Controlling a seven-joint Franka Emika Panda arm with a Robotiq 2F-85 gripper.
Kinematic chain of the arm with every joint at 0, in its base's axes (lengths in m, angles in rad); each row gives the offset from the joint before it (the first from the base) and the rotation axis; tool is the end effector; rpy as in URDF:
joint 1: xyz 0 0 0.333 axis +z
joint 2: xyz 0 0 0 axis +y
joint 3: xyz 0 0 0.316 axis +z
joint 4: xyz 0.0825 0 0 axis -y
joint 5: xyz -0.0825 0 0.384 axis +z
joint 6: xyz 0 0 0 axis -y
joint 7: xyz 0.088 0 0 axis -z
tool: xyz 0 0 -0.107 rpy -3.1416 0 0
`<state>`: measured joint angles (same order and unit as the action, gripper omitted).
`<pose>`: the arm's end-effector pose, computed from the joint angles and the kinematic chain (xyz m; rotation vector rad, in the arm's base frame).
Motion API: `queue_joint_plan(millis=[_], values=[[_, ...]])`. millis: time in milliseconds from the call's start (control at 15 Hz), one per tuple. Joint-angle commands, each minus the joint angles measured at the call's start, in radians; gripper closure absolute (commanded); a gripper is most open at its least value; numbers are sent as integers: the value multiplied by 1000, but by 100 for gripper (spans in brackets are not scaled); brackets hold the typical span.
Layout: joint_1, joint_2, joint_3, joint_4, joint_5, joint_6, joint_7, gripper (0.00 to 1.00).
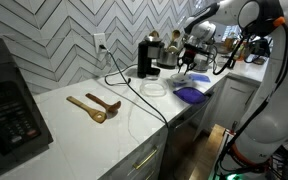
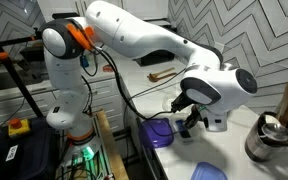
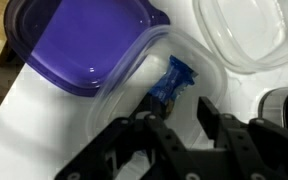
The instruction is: Remove the lid from the container to the right, remove the packet inside then stack it with the container to the left
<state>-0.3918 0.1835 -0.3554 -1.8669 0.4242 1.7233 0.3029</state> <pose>0.4487 -0.3532 0.4061 -2.2584 1.5232 0.3107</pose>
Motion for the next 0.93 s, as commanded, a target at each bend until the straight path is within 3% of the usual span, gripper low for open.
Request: queue_joint_plan(millis=[0, 867], values=[[-10, 28, -2, 1, 43, -40, 13, 61], [-6, 92, 4, 3, 55, -47, 19, 67]])
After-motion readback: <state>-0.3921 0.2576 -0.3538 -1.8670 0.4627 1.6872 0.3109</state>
